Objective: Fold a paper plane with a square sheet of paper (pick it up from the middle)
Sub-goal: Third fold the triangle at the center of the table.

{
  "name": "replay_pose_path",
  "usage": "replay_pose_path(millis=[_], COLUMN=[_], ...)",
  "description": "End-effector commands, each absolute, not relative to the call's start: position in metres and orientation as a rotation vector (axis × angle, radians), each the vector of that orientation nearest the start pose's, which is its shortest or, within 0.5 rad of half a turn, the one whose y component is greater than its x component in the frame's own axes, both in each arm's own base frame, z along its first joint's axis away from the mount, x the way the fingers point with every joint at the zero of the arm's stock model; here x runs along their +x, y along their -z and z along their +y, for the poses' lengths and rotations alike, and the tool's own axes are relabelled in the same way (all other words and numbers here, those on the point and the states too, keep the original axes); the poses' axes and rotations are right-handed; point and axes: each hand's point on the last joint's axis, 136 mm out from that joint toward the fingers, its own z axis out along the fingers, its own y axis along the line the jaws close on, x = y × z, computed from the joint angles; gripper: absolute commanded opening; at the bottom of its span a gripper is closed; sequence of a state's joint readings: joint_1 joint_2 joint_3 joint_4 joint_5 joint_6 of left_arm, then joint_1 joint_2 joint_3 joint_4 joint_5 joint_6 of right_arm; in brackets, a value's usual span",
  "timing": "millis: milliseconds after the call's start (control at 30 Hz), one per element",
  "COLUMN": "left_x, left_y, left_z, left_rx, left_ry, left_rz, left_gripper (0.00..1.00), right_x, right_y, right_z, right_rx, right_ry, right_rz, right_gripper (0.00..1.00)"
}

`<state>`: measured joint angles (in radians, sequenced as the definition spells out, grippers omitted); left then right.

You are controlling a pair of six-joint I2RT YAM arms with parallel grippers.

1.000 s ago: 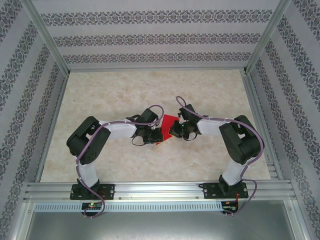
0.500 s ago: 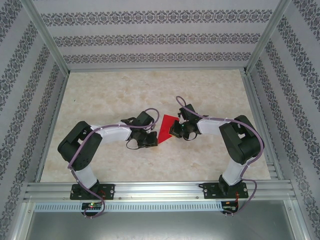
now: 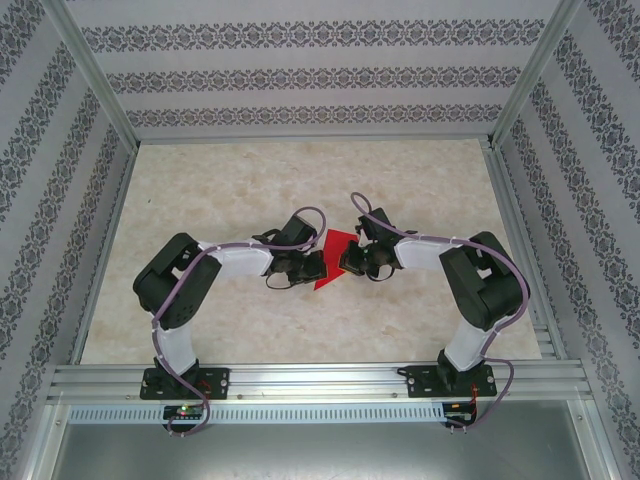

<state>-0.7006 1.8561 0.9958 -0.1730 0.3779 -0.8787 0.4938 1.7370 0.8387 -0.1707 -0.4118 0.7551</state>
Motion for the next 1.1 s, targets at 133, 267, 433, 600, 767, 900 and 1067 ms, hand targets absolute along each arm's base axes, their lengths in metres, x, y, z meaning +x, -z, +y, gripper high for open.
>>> replay_pose_path(millis=[133, 267, 433, 600, 767, 900, 1067], left_x=[0.268, 0.264, 0.260, 0.255, 0.251, 0.251, 0.257], left_y=[0.007, 0.012, 0.015, 0.021, 0.025, 0.024, 0.016], left_z=[-0.298, -0.295, -0.289, -0.285, -0.281, -0.283, -0.292], left_rx=[-0.202, -0.225, -0.240, -0.260, -0.273, -0.262, -0.234], left_ry=[0.776, 0.751, 0.708, 0.683, 0.668, 0.686, 0.738], left_rz=[2.995, 3.022, 3.046, 3.071, 3.091, 3.087, 3.066], left_gripper=[0.00, 0.00, 0.00, 0.00, 0.00, 0.00, 0.00], right_x=[0.298, 0.292, 0.289, 0.292, 0.298, 0.302, 0.310], right_y=[-0.044, -0.029, -0.009, 0.006, 0.014, 0.005, -0.031], right_z=[0.261, 0.265, 0.252, 0.220, 0.174, 0.159, 0.168], right_rx=[0.059, 0.070, 0.121, 0.219, 0.359, 0.391, 0.399], right_ry=[-0.916, -0.903, -0.834, -0.750, -0.666, -0.640, -0.738], right_rz=[2.706, 2.752, 2.805, 2.829, 2.817, 2.790, 2.721], right_gripper=[0.04, 0.04, 0.04, 0.03, 0.03, 0.03, 0.06])
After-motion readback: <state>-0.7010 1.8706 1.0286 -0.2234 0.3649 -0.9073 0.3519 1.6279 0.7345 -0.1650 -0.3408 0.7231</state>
